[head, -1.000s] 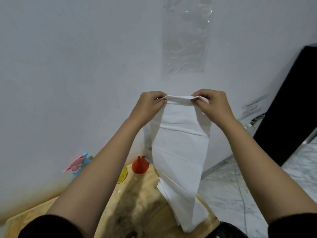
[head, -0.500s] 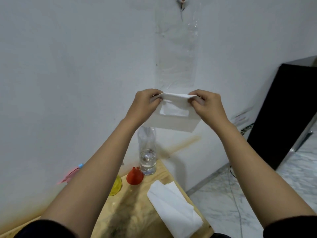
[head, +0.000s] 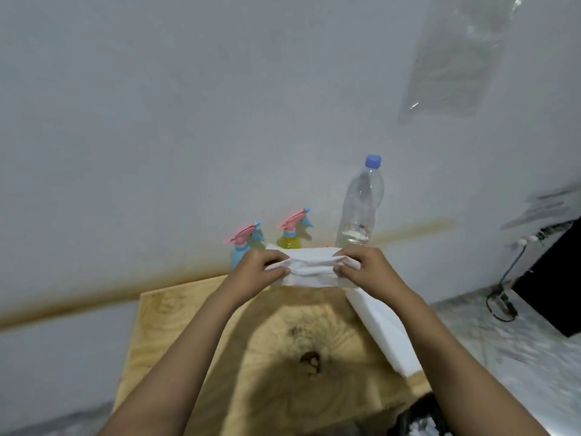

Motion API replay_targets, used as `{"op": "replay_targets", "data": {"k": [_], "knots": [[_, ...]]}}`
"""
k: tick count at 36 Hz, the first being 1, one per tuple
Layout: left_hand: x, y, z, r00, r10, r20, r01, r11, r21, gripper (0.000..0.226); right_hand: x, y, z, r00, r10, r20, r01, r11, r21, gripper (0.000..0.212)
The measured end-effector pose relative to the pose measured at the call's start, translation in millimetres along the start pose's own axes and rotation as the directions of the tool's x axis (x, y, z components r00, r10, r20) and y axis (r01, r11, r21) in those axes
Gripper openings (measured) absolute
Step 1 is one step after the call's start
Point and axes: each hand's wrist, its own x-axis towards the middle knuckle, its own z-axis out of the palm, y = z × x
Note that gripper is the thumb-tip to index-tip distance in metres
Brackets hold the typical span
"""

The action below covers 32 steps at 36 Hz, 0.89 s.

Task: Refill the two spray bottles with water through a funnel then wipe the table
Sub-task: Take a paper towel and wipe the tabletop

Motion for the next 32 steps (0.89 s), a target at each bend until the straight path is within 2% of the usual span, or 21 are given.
{"op": "replay_targets", "data": {"k": [5,9,12,16,21,25,28,32], "knots": [[-52,-48,-26,0.988,-0.151,-0.035,0.152,0.988,0.017,0.008,13,-8,64,0.985,-0.037,0.166,0.048,0.997,-0.060,0.015],[-78,-81,-46,0.956,-0.255,-0.142,0.262,0.964,0.035,0.010,36,-23,112,0.963,-0.088,0.253,0.108,0.992,-0.067,0.010],[-85,-102,-60,0.915,-0.328,-0.234,0.340,0.940,0.015,0.011,59,-33,149,0.952,-0.107,0.287,0.130,0.989,-0.065,0.004],[-86,-127,-75,0.829,-0.398,-0.393,0.441,0.897,0.021,0.011,91,-46,187,0.951,-0.144,0.275,0.160,0.986,-0.038,0.013],[-89,-142,-87,0.726,-0.352,-0.590,0.442,0.897,0.008,0.013,119,-59,216,0.941,-0.226,0.251,0.203,0.972,0.116,0.014],[-101,-145,-77,0.645,-0.262,-0.718,0.388,0.922,0.012,0.012,122,-54,229,0.894,-0.386,0.228,0.351,0.919,0.179,0.018],[-116,-150,-55,0.646,-0.306,-0.700,0.387,0.921,-0.046,0.013,114,-28,241,0.871,-0.438,0.224,0.409,0.897,0.167,0.015],[-141,-167,-17,0.709,-0.455,-0.539,0.455,0.879,-0.143,0.018,96,5,249,0.838,-0.282,0.467,0.275,0.958,0.085,0.016]]}}
